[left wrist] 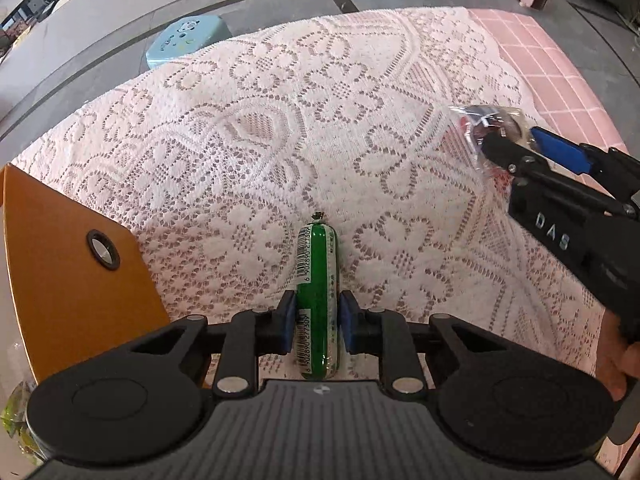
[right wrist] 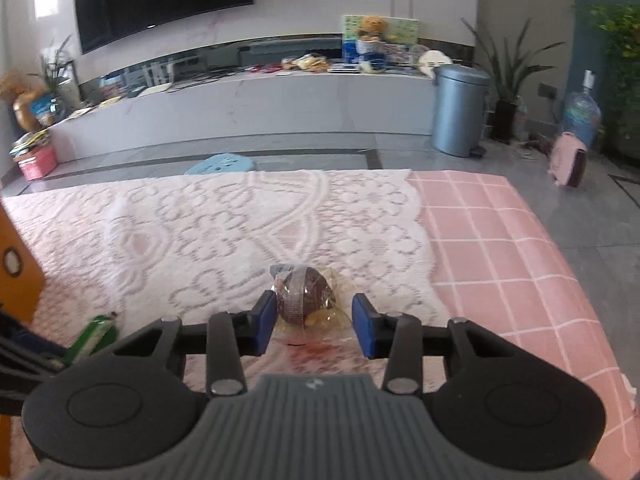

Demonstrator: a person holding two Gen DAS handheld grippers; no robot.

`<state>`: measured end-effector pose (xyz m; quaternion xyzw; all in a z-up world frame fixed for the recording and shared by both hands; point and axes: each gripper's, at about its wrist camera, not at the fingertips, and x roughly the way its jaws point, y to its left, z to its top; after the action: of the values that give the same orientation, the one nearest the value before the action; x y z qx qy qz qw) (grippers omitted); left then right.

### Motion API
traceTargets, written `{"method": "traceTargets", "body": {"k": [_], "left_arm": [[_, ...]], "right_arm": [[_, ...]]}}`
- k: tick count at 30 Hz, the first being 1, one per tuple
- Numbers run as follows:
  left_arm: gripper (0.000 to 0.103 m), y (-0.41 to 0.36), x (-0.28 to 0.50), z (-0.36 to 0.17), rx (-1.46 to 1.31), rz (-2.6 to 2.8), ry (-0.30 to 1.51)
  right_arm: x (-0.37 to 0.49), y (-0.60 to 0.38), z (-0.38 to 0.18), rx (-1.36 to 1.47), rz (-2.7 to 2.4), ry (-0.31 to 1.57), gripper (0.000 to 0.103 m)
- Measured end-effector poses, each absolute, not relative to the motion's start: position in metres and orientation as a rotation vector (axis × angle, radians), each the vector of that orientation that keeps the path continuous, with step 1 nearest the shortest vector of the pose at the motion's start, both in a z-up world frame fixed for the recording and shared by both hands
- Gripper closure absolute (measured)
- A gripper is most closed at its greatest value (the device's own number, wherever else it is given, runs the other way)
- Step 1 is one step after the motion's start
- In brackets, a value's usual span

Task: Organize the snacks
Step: 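Grasp the green sausage stick with the left gripper while the right grasps the clear pack, then lift both held snacks and carry them over the orange box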

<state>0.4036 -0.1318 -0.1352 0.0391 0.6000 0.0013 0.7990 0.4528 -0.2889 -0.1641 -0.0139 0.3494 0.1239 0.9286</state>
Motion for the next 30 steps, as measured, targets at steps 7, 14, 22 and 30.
{"method": "traceTargets", "body": {"k": [7,14,22,30], "left_arm": [[0.079,-0.132,0.401,-0.129,0.051,0.004,1.239],[0.079,-0.132,0.391,-0.113,-0.021,-0.016,1.133],[0.079,-0.130,0.367,-0.076,-0.082,-0.065,1.012],[0.079,-0.103,0.323,-0.035,-0.137,-0.093,0.909]], "right_arm": [[0.461,-0.308,-0.163,-0.010,0.126,0.718,0.066],[0.447,-0.318,-0.145,0.035,0.110,0.659,0.068],[0.405,-0.297,-0.112,0.010,0.185,0.594,0.068],[0.356,-0.277,-0.080,0.059,0.262,0.586,0.068]]}}
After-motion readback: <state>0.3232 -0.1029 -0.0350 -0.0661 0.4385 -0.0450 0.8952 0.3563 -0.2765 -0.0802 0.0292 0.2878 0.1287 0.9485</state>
